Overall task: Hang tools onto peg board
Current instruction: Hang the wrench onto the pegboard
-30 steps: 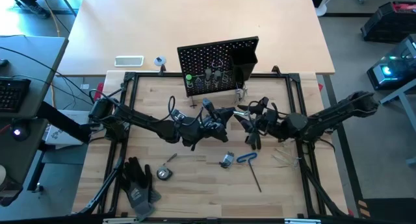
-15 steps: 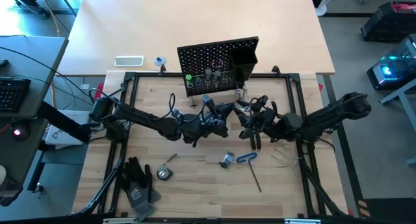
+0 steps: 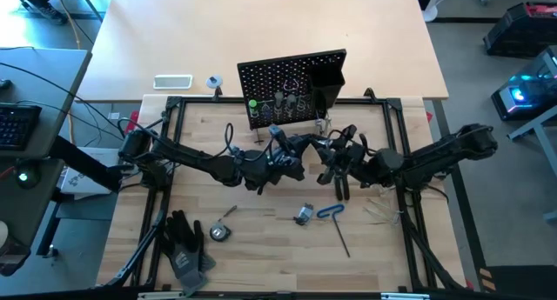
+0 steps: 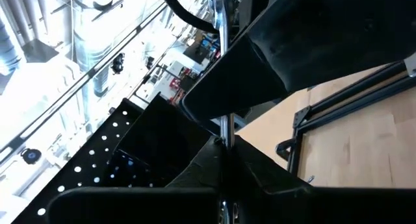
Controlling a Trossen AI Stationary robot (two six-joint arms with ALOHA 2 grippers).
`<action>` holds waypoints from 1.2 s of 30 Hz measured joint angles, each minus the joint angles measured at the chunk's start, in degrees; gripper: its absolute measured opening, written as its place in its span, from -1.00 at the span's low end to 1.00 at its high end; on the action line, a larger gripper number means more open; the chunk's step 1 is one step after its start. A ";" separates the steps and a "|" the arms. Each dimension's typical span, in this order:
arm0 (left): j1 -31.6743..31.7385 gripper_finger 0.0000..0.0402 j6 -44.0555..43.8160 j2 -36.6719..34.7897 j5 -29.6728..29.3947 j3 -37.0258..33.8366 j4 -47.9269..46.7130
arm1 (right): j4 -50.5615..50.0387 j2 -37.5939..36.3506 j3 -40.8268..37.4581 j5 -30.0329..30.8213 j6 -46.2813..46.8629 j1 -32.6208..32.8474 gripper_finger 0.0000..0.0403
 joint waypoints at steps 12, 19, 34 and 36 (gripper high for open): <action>-0.09 -0.58 -5.07 0.20 2.04 0.04 -5.94 | -2.17 0.11 0.18 0.09 -2.66 0.11 -0.94; -0.15 -0.38 -5.81 0.28 1.72 -0.04 -6.02 | -2.45 0.05 0.26 0.49 -3.60 0.09 -0.97; 1.13 -0.38 -5.41 0.31 -7.67 -0.11 -3.08 | -2.73 -0.02 0.30 -1.31 2.06 -0.11 -0.97; 1.20 -0.42 -5.31 0.31 -7.97 -0.11 -3.05 | -2.82 -0.02 0.30 -1.59 2.82 -0.07 -0.97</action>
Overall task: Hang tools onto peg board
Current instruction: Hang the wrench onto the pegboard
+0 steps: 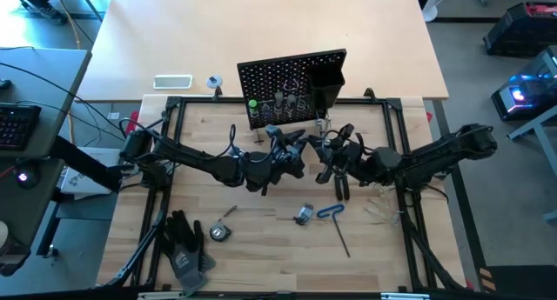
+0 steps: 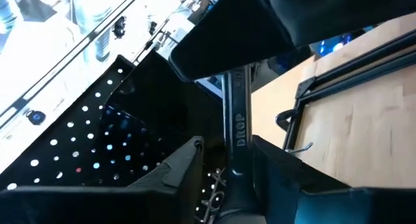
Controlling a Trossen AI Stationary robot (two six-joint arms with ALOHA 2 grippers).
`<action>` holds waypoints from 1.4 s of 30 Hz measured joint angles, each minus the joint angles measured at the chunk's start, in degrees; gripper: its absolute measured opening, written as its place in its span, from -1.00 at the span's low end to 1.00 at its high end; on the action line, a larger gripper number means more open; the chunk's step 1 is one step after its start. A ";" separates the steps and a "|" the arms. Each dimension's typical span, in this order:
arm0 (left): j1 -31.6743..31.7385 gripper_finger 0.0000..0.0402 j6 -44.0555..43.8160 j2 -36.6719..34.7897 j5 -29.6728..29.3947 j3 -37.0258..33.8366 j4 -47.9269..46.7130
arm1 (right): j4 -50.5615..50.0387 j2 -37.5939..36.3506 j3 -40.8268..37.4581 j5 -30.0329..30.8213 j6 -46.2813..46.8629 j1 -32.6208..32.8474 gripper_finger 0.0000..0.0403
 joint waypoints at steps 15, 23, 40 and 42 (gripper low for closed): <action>-1.16 -0.87 7.15 0.00 -1.20 0.00 -0.46 | -2.89 0.00 0.00 -0.72 2.62 0.81 -0.97; -1.83 -0.94 7.00 0.00 0.69 -0.05 -1.16 | -5.64 -0.07 0.01 -0.72 1.44 2.61 -0.80; -3.82 -1.00 4.47 -0.40 4.48 -0.04 -1.36 | -9.82 0.00 -0.06 3.50 -4.70 7.51 -0.57; -4.15 -1.00 5.17 -0.64 4.23 0.04 -0.50 | -10.09 -0.21 -0.09 4.56 -4.99 8.08 -0.57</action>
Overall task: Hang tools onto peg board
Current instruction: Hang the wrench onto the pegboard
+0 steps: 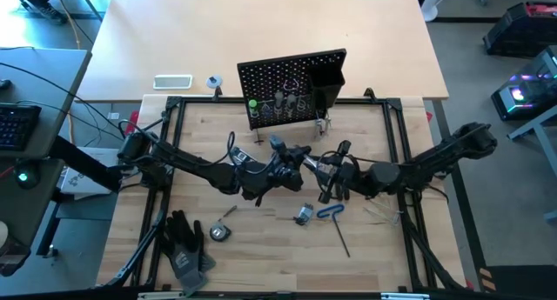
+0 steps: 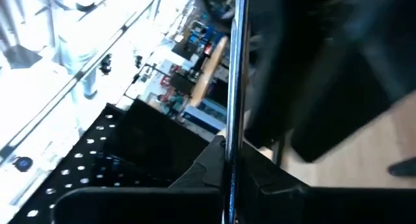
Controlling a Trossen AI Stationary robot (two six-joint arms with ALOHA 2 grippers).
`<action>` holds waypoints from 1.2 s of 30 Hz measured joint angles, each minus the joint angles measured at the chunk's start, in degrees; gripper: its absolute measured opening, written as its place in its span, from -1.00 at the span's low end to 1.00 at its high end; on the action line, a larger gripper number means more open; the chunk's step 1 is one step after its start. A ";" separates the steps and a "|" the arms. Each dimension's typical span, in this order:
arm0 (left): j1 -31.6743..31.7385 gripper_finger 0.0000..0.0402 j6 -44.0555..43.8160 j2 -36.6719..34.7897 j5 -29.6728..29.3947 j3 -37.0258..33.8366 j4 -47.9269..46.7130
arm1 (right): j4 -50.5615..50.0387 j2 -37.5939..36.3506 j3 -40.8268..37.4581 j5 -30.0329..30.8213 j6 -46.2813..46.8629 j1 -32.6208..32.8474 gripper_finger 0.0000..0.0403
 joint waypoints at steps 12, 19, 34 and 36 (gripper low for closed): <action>-0.16 -1.00 3.91 -0.08 -2.29 0.07 4.07 | 7.08 -0.91 -0.02 0.54 5.01 0.47 -0.57; -0.11 -1.00 6.74 -0.08 -3.62 0.07 4.35 | 10.26 -0.95 -0.04 0.49 3.26 0.47 -0.57; -0.16 -1.00 29.32 -0.08 -7.91 0.09 8.13 | -2.31 -7.62 -0.08 0.31 18.51 3.99 -0.57; -0.08 -1.00 30.50 -0.04 -7.87 0.06 9.46 | -2.16 -7.62 -0.08 -0.70 19.90 3.66 -0.57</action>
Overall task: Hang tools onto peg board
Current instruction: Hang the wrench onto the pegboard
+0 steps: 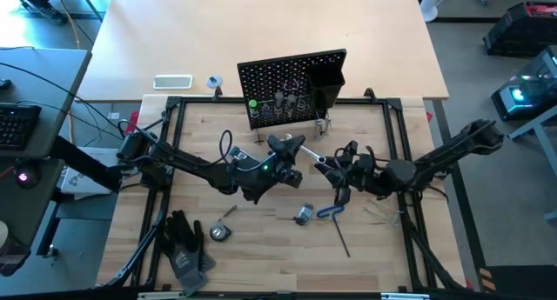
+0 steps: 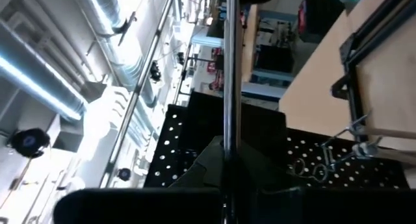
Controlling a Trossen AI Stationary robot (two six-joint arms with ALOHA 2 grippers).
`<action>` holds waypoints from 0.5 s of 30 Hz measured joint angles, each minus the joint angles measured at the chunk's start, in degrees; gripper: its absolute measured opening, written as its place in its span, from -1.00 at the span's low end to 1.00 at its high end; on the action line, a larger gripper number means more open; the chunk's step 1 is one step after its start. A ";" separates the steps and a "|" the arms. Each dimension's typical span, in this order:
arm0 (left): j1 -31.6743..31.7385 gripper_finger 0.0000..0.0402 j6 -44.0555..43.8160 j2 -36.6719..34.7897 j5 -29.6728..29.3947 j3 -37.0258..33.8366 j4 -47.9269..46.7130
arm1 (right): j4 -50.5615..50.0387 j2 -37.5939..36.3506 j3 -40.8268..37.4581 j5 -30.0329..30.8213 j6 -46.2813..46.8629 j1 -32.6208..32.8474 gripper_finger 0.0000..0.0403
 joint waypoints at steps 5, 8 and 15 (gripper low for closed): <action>0.67 -1.00 3.35 0.03 0.27 0.01 1.56 | 2.21 0.00 0.00 -1.21 2.11 -1.06 -0.57; 1.14 -1.00 6.65 -0.03 0.32 0.01 2.19 | 2.76 0.02 0.00 -1.50 3.76 -1.95 -0.57; 2.57 -1.00 14.34 0.18 0.81 -0.12 7.40 | 0.73 0.00 0.02 -2.68 8.77 -2.58 -0.57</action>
